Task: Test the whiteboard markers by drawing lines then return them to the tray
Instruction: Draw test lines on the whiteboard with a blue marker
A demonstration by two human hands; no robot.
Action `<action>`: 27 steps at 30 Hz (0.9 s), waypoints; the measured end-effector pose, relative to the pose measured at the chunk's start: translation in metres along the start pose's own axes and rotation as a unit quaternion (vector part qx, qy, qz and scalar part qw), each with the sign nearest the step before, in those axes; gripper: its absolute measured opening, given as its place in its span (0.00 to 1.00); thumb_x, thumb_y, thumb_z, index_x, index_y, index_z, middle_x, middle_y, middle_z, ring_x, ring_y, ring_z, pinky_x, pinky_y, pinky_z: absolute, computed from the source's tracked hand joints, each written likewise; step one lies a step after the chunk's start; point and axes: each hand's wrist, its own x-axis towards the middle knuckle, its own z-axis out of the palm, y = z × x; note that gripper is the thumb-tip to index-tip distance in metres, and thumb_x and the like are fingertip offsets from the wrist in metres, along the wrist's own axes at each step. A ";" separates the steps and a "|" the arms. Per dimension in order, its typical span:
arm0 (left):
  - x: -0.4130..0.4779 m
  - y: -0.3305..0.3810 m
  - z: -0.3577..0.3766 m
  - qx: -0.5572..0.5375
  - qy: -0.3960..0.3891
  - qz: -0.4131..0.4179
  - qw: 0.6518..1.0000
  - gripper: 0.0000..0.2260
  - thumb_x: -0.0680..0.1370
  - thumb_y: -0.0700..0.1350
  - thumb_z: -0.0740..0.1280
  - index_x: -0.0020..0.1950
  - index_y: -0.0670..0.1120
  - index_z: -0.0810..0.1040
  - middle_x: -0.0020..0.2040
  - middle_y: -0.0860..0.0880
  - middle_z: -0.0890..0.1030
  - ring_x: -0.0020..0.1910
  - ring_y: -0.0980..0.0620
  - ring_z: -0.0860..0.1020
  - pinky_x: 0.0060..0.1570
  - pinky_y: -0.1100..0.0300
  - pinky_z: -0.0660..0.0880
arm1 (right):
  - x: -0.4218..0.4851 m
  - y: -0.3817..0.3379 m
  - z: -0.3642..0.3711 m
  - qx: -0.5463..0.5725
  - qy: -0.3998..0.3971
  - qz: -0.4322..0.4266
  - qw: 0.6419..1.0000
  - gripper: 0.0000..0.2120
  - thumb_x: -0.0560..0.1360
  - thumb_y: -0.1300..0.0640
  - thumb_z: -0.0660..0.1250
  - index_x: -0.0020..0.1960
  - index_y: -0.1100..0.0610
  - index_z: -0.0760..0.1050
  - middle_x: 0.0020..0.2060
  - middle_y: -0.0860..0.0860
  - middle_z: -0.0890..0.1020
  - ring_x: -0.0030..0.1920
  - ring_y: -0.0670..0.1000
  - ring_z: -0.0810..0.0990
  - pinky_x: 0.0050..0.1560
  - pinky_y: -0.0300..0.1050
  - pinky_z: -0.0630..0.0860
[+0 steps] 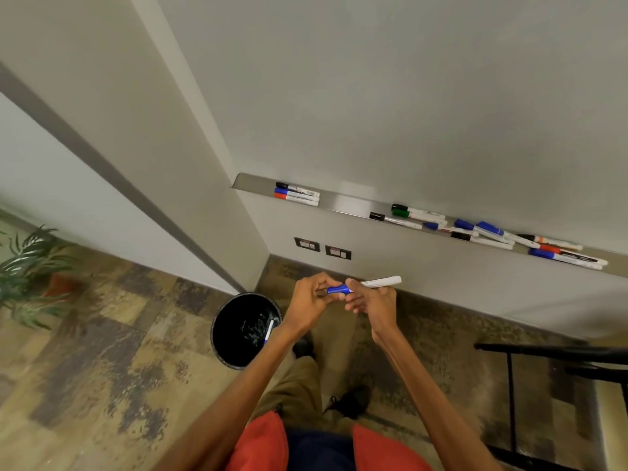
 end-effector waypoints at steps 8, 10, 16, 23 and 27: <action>-0.009 -0.011 -0.022 -0.018 0.019 -0.039 0.999 0.06 0.73 0.38 0.76 0.48 0.41 0.83 0.44 0.46 0.85 0.45 0.47 0.84 0.50 0.48 0.81 | -0.004 0.001 0.028 -0.022 0.002 0.037 0.999 0.08 0.74 0.61 0.74 0.38 0.62 0.79 0.26 0.50 0.80 0.24 0.45 0.75 0.24 0.35 0.70; -0.010 -0.016 -0.031 -0.024 0.021 -0.048 0.998 0.07 0.72 0.36 0.76 0.48 0.39 0.83 0.44 0.46 0.86 0.45 0.48 0.84 0.50 0.53 0.81 | -0.003 0.002 0.035 -0.028 -0.007 0.042 0.999 0.08 0.74 0.61 0.74 0.39 0.63 0.79 0.26 0.51 0.77 0.24 0.44 0.72 0.24 0.34 0.68; -0.010 -0.019 -0.054 -0.001 0.044 -0.035 0.998 0.05 0.72 0.36 0.75 0.47 0.40 0.84 0.43 0.47 0.85 0.44 0.50 0.83 0.48 0.54 0.81 | -0.003 0.007 0.065 -0.019 -0.009 0.059 0.998 0.10 0.74 0.61 0.74 0.44 0.68 0.79 0.26 0.51 0.76 0.22 0.43 0.71 0.23 0.34 0.70; -0.009 -0.029 -0.089 0.031 0.035 -0.024 0.999 0.05 0.74 0.38 0.74 0.49 0.43 0.84 0.44 0.49 0.84 0.46 0.50 0.83 0.51 0.50 0.80 | 0.001 0.012 0.095 -0.063 -0.037 0.056 0.996 0.11 0.75 0.57 0.73 0.44 0.66 0.80 0.26 0.50 0.78 0.23 0.46 0.75 0.25 0.35 0.72; -0.013 -0.040 -0.110 0.047 0.044 -0.043 0.997 0.05 0.75 0.40 0.74 0.50 0.43 0.83 0.45 0.49 0.84 0.46 0.52 0.82 0.52 0.50 0.80 | 0.005 0.015 0.115 -0.102 -0.072 0.061 0.990 0.13 0.74 0.54 0.74 0.44 0.64 0.81 0.28 0.52 0.79 0.24 0.47 0.76 0.26 0.36 0.72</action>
